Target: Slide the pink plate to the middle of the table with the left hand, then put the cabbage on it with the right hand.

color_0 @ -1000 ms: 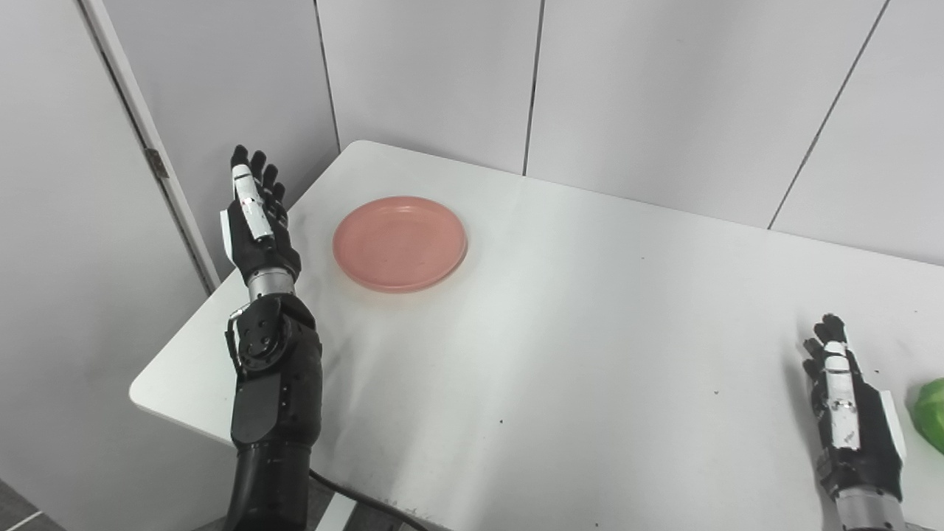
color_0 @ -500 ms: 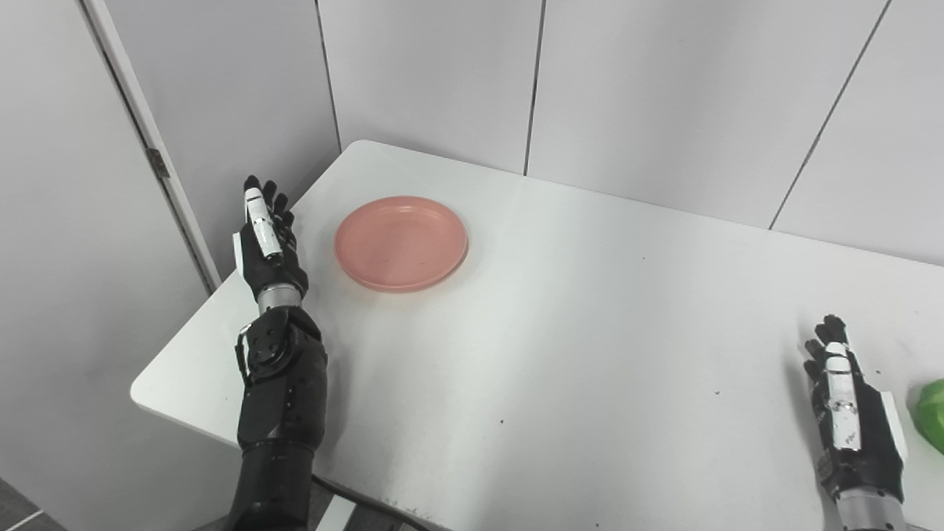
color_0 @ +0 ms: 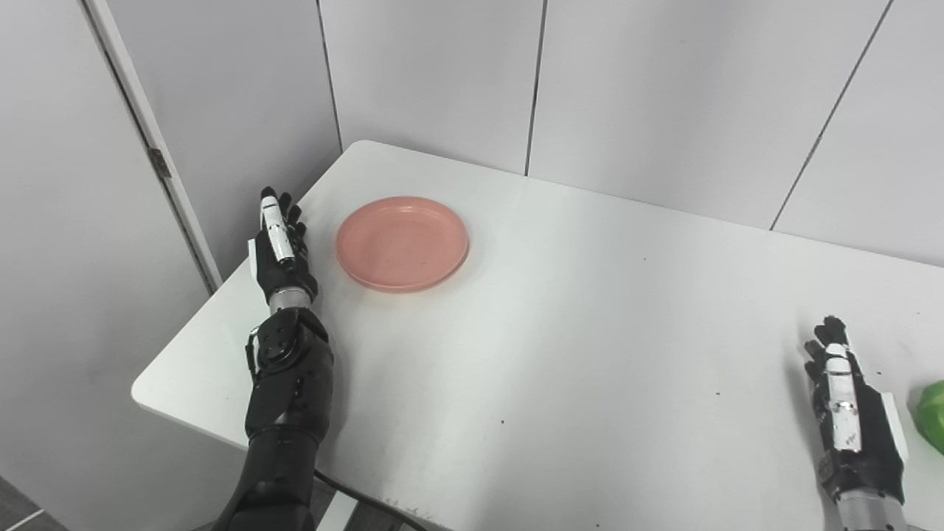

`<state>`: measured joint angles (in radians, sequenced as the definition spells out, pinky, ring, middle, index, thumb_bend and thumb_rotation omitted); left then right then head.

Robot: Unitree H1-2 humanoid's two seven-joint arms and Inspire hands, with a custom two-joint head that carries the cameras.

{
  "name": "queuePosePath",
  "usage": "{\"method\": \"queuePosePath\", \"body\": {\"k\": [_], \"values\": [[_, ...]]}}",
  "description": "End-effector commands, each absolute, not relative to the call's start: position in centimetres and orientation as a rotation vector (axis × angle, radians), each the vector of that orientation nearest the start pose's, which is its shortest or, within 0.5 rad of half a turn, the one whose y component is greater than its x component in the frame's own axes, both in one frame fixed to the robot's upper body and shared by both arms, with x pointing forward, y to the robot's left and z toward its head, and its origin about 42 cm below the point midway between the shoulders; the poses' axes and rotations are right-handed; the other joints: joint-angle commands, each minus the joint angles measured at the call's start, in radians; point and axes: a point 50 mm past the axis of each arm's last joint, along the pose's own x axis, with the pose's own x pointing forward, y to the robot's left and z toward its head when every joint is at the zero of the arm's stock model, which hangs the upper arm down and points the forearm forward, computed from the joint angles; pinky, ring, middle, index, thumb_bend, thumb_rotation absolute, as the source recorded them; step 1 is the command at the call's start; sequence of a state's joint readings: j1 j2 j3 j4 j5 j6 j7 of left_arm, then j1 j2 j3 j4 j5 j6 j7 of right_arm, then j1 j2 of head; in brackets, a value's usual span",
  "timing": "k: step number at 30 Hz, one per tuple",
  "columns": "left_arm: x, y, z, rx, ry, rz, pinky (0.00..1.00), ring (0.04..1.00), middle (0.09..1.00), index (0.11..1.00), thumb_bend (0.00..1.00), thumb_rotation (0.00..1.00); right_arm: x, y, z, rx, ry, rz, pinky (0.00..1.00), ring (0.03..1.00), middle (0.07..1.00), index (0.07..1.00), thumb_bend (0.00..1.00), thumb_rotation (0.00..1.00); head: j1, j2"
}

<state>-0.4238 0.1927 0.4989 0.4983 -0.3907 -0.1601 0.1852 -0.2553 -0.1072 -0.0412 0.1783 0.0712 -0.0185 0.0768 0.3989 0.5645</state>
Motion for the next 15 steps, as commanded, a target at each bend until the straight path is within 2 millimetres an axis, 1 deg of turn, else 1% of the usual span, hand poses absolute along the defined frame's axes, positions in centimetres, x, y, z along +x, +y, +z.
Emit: {"method": "queuePosePath", "body": {"k": [1,5,10,11,15], "values": [[40.2,39.2,14.7,-0.382,-0.228,0.597,1.00,0.979,0.966,0.970,0.42,1.00,36.4,-23.7,12.9,-0.033,-0.093,0.077,1.00,0.973,0.973,0.969,0.08,1.00,-0.002,0.000],[40.6,38.9,14.4,-0.394,-0.220,0.580,1.00,0.984,0.969,0.969,0.42,1.00,36.4,-23.6,12.7,-0.052,-0.098,0.075,1.00,0.964,0.963,0.960,0.07,1.00,-0.012,0.000],[41.1,38.1,14.1,-0.397,-0.208,0.549,1.00,0.984,0.971,0.968,0.42,1.00,36.3,-23.4,12.9,-0.051,-0.092,0.073,1.00,0.963,0.963,0.957,0.09,1.00,-0.019,-0.005],[41.2,37.9,14.0,-0.395,-0.205,0.546,0.98,0.975,0.967,0.964,0.42,1.00,36.3,-23.4,12.9,-0.049,-0.092,0.073,1.00,0.962,0.962,0.956,0.09,1.00,-0.019,-0.005],[41.5,36.5,14.2,-0.403,-0.196,0.506,1.00,0.974,0.960,0.969,0.42,1.00,36.3,-23.4,12.7,-0.051,-0.092,0.078,1.00,0.967,0.968,0.960,0.10,1.00,-0.032,-0.004]]}}
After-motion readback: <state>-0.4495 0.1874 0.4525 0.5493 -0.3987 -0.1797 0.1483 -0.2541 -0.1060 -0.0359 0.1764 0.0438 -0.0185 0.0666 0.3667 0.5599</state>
